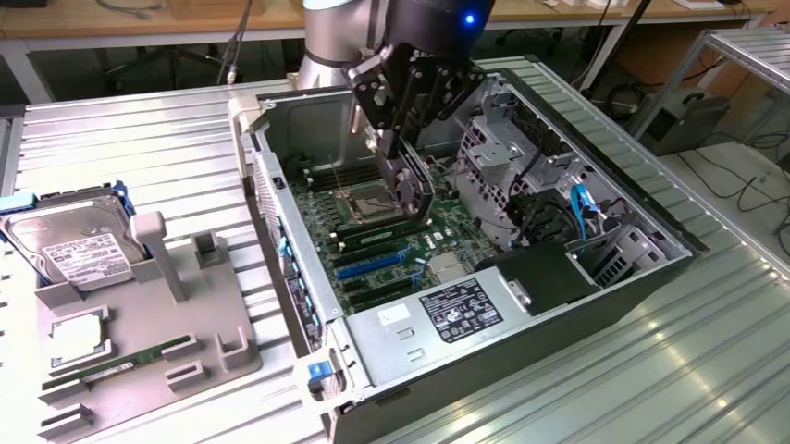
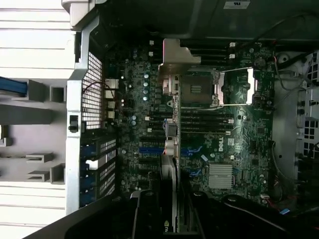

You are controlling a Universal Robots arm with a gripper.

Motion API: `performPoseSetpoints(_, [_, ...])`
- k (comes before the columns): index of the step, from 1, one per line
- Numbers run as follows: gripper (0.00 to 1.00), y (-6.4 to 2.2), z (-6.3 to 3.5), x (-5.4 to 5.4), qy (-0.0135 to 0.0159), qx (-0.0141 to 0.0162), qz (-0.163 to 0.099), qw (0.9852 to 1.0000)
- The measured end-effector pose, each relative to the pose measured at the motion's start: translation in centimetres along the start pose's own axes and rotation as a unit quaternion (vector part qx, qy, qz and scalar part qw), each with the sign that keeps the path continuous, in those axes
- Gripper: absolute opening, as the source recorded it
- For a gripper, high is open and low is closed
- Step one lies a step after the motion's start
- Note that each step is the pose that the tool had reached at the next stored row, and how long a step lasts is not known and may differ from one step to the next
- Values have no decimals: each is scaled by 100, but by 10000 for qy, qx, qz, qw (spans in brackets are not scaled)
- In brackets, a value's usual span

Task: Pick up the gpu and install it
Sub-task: 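Pick up the gpu and move the gpu toward the slot, then insert the gpu into the slot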

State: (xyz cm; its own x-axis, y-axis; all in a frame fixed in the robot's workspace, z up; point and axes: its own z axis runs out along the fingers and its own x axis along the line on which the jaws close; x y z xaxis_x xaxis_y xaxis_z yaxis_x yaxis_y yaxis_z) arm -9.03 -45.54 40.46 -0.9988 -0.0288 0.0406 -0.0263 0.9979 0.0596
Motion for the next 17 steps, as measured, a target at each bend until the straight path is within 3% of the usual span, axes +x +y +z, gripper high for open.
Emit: performPoseSetpoints(17, [26, -2, 23, -21, 0, 1, 16, 10000])
